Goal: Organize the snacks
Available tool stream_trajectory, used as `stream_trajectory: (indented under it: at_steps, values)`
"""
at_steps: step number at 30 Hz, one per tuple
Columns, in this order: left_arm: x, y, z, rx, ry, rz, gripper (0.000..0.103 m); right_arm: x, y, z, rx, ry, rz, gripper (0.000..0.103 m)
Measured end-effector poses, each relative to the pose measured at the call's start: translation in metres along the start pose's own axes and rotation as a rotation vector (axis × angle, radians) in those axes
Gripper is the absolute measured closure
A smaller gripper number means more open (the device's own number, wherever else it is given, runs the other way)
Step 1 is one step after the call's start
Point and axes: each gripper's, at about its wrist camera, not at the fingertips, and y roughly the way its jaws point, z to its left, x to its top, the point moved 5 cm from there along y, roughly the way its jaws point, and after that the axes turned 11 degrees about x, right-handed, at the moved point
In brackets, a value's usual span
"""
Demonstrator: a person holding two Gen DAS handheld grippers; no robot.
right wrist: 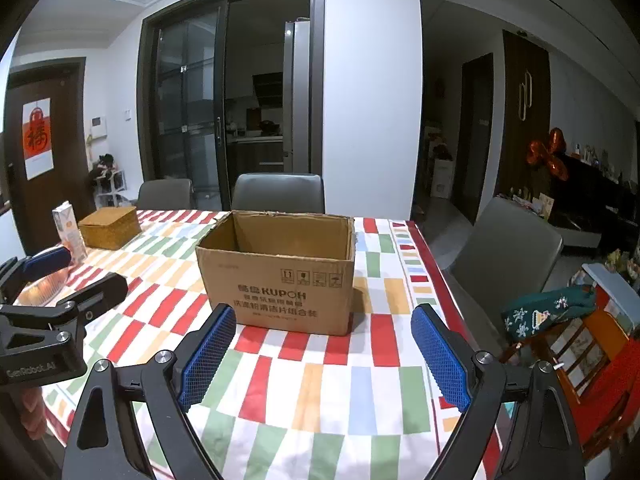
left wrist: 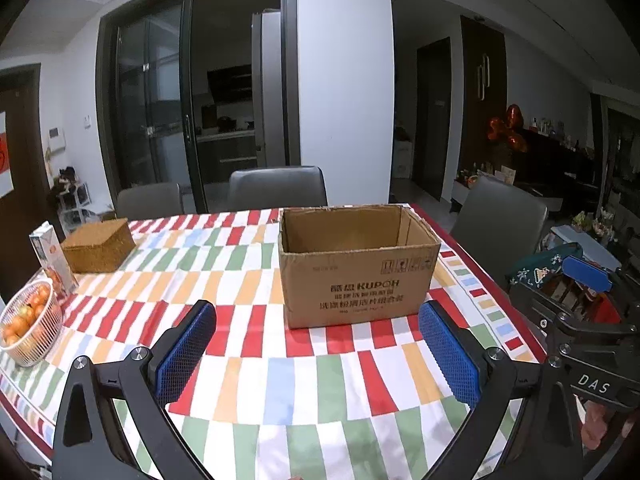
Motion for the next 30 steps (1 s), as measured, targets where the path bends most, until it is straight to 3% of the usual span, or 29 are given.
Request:
stream_trajectory:
  at_steps: [30]
  values:
    - [-0.017,0.01,-0.004,0.006,0.008,0.063,0.0,-0.019,0.011,-0.006,0.041,0.025,0.048,0.013]
